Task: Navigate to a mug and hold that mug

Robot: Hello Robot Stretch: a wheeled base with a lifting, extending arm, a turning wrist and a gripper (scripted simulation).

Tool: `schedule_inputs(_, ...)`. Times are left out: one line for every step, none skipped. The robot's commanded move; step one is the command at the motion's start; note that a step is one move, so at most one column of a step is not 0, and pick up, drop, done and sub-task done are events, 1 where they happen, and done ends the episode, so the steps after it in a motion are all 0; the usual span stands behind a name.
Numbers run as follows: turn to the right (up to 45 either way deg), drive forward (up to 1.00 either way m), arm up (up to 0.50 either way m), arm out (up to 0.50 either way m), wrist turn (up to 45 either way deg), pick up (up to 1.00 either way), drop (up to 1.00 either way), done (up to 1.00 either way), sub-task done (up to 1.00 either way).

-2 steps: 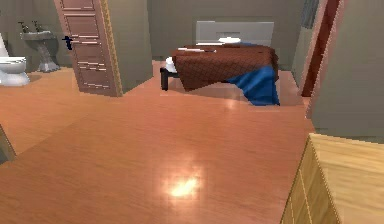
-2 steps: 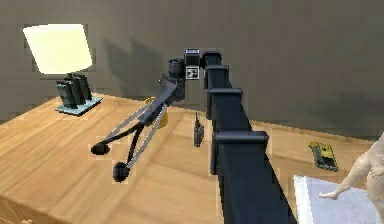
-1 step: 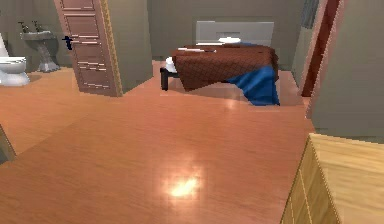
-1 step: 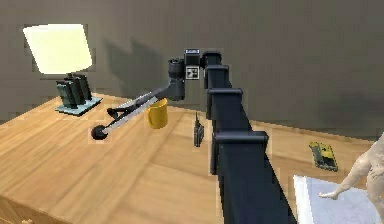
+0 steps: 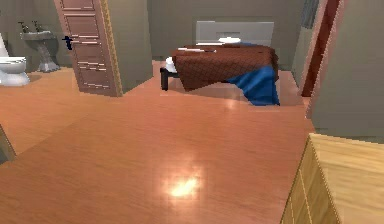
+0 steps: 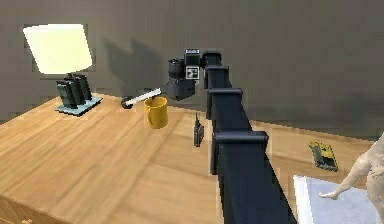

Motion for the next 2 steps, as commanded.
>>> schedule_inputs(0.0, 0.00, 0.00, 0.00, 6.0, 0.00, 0.00, 0.00, 0.00)
schedule_inputs(0.0, 0.00, -0.10, 0.00, 0.0, 0.00, 0.00, 0.00, 0.00)
